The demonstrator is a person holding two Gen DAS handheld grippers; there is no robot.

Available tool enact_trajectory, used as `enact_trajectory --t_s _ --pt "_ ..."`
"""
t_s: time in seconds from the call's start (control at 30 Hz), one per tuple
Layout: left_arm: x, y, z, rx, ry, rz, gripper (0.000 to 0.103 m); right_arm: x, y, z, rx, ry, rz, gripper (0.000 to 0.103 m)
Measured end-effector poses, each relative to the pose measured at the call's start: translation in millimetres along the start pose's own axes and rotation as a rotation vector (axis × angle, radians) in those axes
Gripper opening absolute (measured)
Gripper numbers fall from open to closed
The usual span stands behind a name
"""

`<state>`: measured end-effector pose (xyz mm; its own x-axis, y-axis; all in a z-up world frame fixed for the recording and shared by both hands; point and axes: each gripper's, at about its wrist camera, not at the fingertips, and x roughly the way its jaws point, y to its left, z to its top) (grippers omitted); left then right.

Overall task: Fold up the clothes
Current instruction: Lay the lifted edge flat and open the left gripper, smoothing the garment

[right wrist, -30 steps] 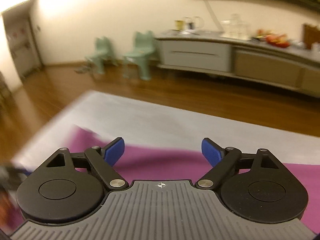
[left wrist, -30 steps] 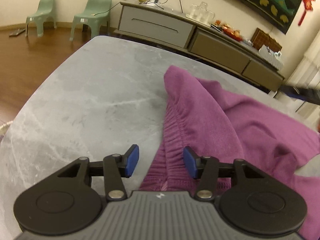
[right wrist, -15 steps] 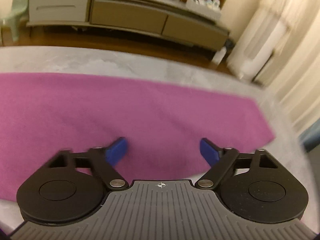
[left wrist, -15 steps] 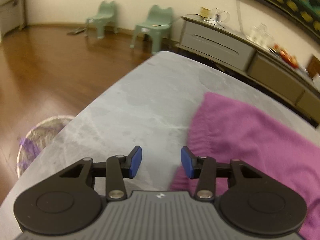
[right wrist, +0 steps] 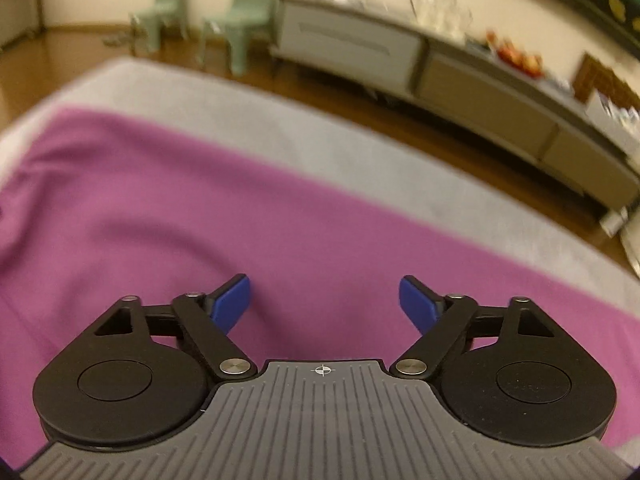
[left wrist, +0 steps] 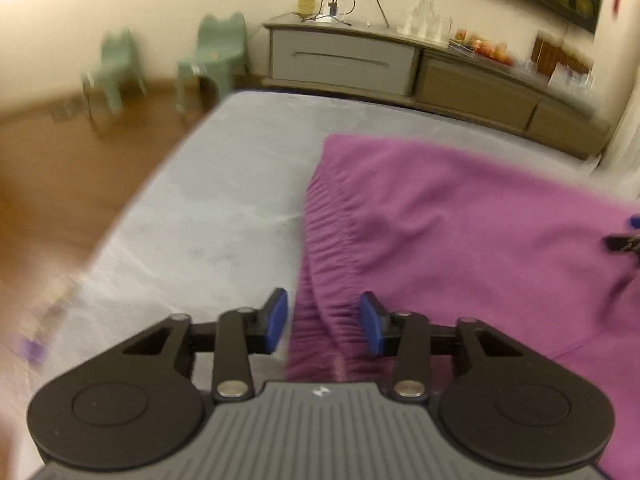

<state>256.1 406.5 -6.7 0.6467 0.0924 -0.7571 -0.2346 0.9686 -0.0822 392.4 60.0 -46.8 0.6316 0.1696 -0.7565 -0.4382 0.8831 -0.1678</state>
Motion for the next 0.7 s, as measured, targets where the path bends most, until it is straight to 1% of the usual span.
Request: enact_trajectory --t_s 0.03,0.07,0.1,0.13,0.17,0.2,0.23,0.37,0.47,0.53,0.57,0.63,0.67,0.7 --pt "1 -2 1 0.013 0.001 0.034 0.053 5 -13 -6 0.023 -0.004 -0.006 0.088" --pt "1 -5 1 0.026 0.002 0.069 0.053 10 -26 -12 0.048 -0.011 -0.01 0.091" --pt "2 -7 2 0.038 0.003 0.103 0.053 9 -44 -15 0.099 0.006 -0.018 0.091" --pt "2 -9 2 0.051 0.003 0.137 0.053 7 -62 -18 0.151 0.025 -0.026 0.087" --pt "3 -11 3 0.064 0.004 0.171 0.053 0 -79 -24 0.188 0.015 -0.032 0.087" --pt "-1 -16 4 0.079 -0.01 0.193 0.051 -7 -97 -30 0.224 0.003 -0.037 0.084" --pt "-1 -22 7 0.086 -0.02 0.188 0.049 -17 -115 -36 0.243 0.006 -0.071 0.086" --pt "9 -44 21 0.096 -0.038 0.124 0.049 -36 -183 -63 0.327 -0.017 -0.222 0.087" --pt "17 -60 31 0.103 -0.052 0.076 0.049 -35 -244 -81 0.446 -0.013 -0.314 0.087" --pt "22 -71 38 0.108 -0.06 0.044 0.049 -31 -277 -93 0.506 -0.016 -0.348 0.087" --pt "24 -77 42 0.11 -0.065 0.028 0.049 -25 -292 -100 0.516 -0.008 -0.361 0.087" --pt "42 -82 46 0.118 -0.039 0.034 0.049 -14 -323 -114 0.534 0.009 -0.387 0.086" --pt "54 -84 47 0.121 -0.014 0.044 0.049 -9 -339 -122 0.532 0.027 -0.396 0.084" --pt "64 -86 46 0.133 -0.003 0.058 0.048 -4 -355 -131 0.529 0.047 -0.405 0.089"
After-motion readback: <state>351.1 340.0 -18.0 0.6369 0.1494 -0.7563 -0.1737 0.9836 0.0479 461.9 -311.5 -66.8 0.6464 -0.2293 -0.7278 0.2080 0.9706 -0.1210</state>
